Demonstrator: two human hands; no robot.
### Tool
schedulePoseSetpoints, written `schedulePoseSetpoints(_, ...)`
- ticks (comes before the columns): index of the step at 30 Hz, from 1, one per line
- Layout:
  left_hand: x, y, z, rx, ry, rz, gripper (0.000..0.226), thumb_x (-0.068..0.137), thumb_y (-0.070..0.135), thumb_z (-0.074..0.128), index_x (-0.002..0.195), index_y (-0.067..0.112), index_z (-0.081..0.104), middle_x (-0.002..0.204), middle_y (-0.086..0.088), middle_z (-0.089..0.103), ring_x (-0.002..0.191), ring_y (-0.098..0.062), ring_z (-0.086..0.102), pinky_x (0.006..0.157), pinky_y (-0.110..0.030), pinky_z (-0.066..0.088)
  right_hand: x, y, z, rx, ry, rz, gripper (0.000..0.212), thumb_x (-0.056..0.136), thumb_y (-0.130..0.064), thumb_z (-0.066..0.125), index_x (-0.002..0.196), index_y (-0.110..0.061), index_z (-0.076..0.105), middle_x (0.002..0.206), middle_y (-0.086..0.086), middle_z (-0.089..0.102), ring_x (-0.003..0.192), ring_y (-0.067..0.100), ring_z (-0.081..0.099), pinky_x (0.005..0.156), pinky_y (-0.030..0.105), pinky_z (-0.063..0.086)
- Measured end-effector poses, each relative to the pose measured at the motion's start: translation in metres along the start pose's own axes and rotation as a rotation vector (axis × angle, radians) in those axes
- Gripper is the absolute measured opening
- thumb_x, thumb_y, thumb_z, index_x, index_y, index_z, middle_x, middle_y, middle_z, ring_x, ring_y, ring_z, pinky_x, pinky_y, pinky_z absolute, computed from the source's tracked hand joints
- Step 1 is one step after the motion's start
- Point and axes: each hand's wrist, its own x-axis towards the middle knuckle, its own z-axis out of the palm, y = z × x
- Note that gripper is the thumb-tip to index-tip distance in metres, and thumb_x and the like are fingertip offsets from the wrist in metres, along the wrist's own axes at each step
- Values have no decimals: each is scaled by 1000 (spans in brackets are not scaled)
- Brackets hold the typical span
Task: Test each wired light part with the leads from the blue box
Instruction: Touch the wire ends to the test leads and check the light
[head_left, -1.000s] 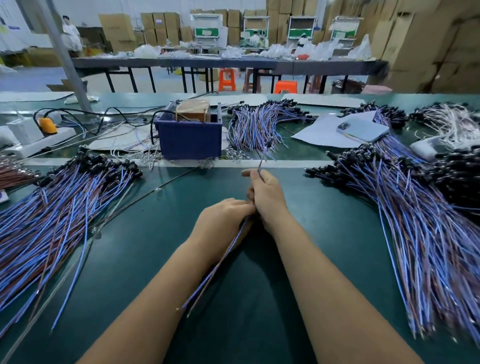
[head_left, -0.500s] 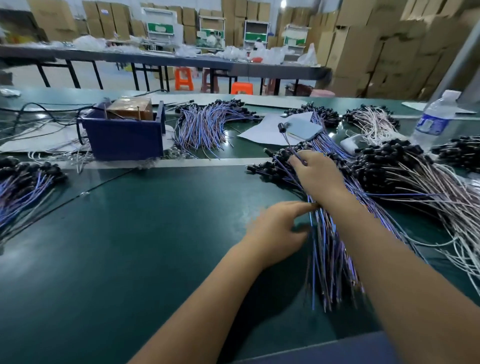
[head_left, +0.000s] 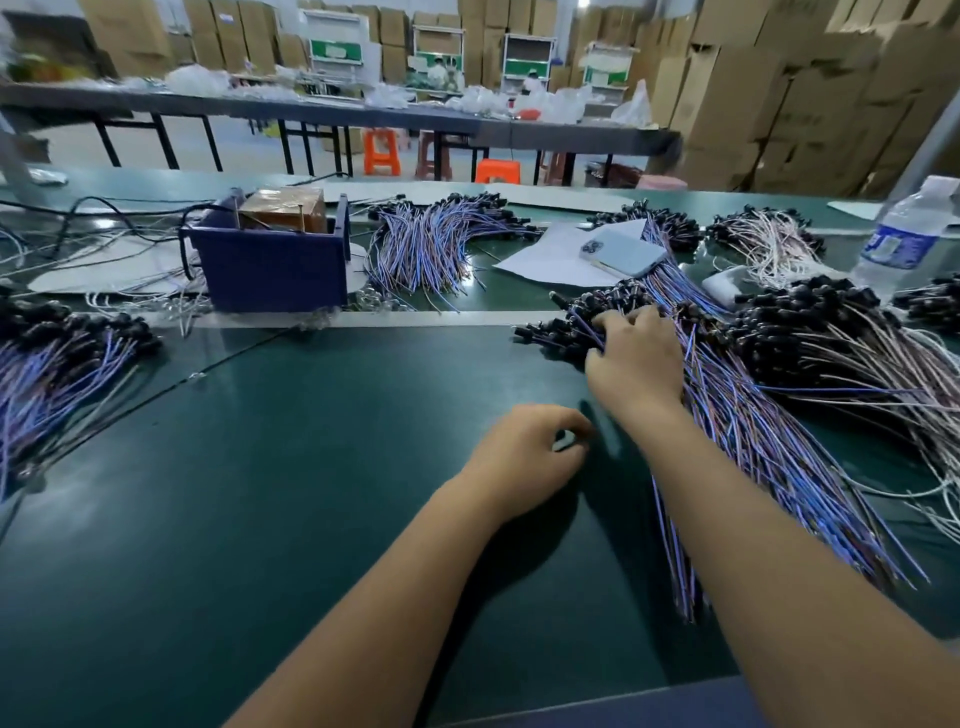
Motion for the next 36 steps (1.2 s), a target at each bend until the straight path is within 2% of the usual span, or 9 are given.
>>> schedulePoseSetpoints(4,-9,-32,-37,-9,121,-158,32,84,8,54,104,23,73,97,10,72,93,-9,63,83,-24,47,-11,-52,18,113,-21,-119,36,90,-16,52,125,-18,57,123,13,47,113,32,40,96,37,34)
schedulePoseSetpoints(8,-31,-71,-86,1,320,-296,34,82,3,51,93,25,74,88,13,71,82,-3,65,80,-19,50,-24,-106,40,241,-109,-163,39,89,-13,53,127,-19,57,124,10,46,119,29,39,98,35,34)
schedulePoseSetpoints(14,-74,-116,-152,237,516,-427,29,85,8,51,93,22,74,99,6,70,96,-16,61,84,-29,49,-51,-194,67,381,-229,-288,35,90,-19,54,125,-22,58,124,8,48,117,29,43,97,34,34)
schedulePoseSetpoints(19,-98,-142,-191,526,663,-514,24,84,5,54,92,12,75,113,-11,62,110,-33,49,91,-39,42,-71,-237,82,398,-318,-382,29,92,-25,52,119,-25,61,121,5,52,116,27,41,95,36,35)
schedulePoseSetpoints(22,-108,-150,-203,731,755,-703,21,82,11,58,94,19,73,145,-16,41,135,-37,25,106,-47,24,-69,-231,85,415,-325,-387,25,92,-25,51,112,-26,65,117,2,55,113,26,41,95,35,35)
schedulePoseSetpoints(24,-110,-154,-209,694,723,-906,25,85,19,56,104,29,69,159,-17,14,145,-37,3,113,-53,10,-66,-226,84,489,-349,-372,24,92,-22,51,110,-25,67,115,2,57,112,25,42,97,35,37)
schedulePoseSetpoints(26,-108,-156,-211,606,623,-1064,27,89,26,49,112,32,63,161,-18,6,146,-40,-6,116,-55,1,-65,-225,82,532,-359,-362,23,93,-21,51,108,-25,68,114,2,58,112,24,43,99,36,37)
schedulePoseSetpoints(32,-104,-161,-212,703,600,-1108,26,91,27,48,112,28,63,145,-17,34,135,-36,18,110,-51,19,-64,-225,85,529,-360,-369,22,94,-22,51,107,-26,69,113,0,58,112,22,42,99,36,37)
schedulePoseSetpoints(36,-102,-163,-214,734,653,-1072,25,92,21,47,108,27,64,134,-14,39,124,-36,28,100,-46,25,-63,-227,86,536,-353,-345,22,94,-24,51,105,-28,69,113,-2,57,111,21,42,96,34,37)
